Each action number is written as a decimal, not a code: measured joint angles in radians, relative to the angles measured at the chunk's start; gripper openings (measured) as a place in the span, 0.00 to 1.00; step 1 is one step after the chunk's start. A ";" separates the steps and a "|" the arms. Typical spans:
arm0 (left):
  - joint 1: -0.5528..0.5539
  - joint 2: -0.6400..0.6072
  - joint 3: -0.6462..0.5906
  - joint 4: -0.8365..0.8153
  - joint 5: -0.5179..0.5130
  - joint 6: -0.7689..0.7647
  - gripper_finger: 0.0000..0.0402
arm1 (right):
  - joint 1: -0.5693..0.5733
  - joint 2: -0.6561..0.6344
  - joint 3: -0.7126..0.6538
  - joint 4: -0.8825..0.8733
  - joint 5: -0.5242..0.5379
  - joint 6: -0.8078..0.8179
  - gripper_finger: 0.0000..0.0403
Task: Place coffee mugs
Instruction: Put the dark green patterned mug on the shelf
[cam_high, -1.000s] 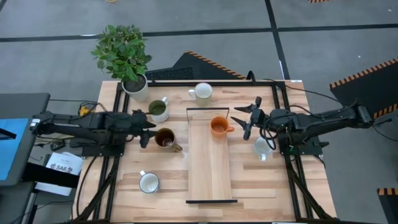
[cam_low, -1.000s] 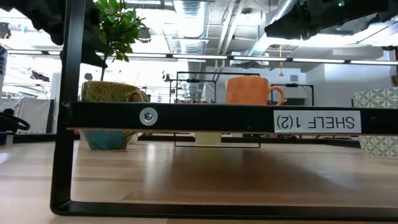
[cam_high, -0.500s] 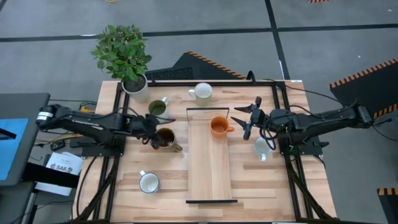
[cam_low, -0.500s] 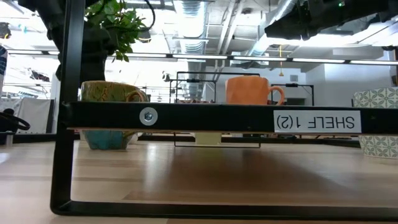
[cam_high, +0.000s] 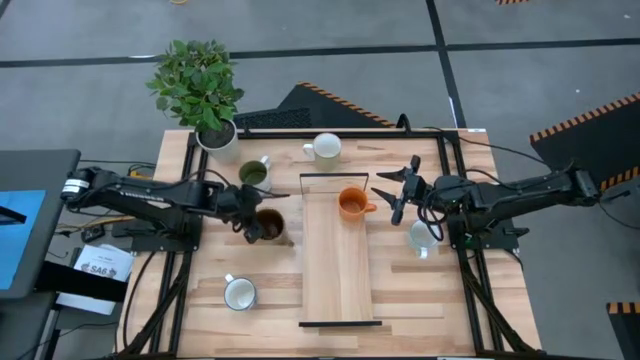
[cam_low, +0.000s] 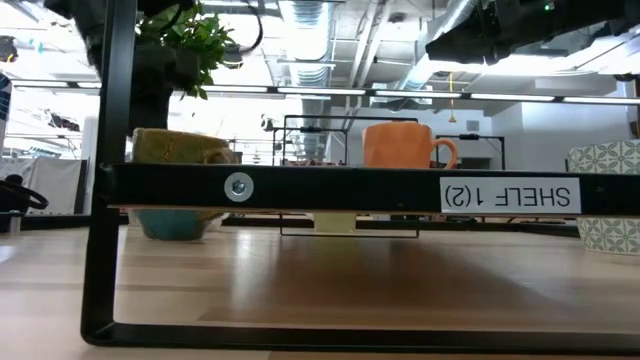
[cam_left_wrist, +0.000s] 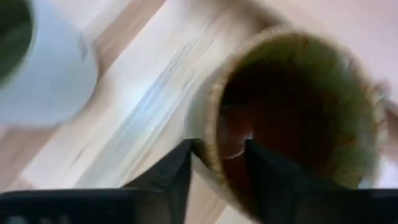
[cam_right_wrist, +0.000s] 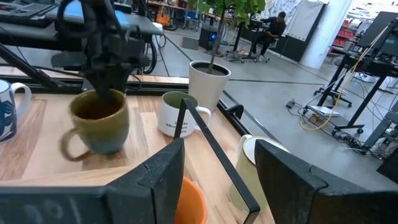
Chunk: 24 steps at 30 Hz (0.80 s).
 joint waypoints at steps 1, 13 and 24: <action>0.001 0.000 0.016 0.001 0.009 0.034 0.24 | 0.000 0.000 0.000 0.000 0.000 0.000 0.55; 0.023 0.005 0.311 0.001 -0.066 0.308 0.01 | 0.000 0.000 0.000 0.001 0.000 0.002 0.55; 0.171 0.240 0.391 0.073 0.172 0.393 0.00 | -0.006 0.026 0.001 0.014 0.000 0.002 0.55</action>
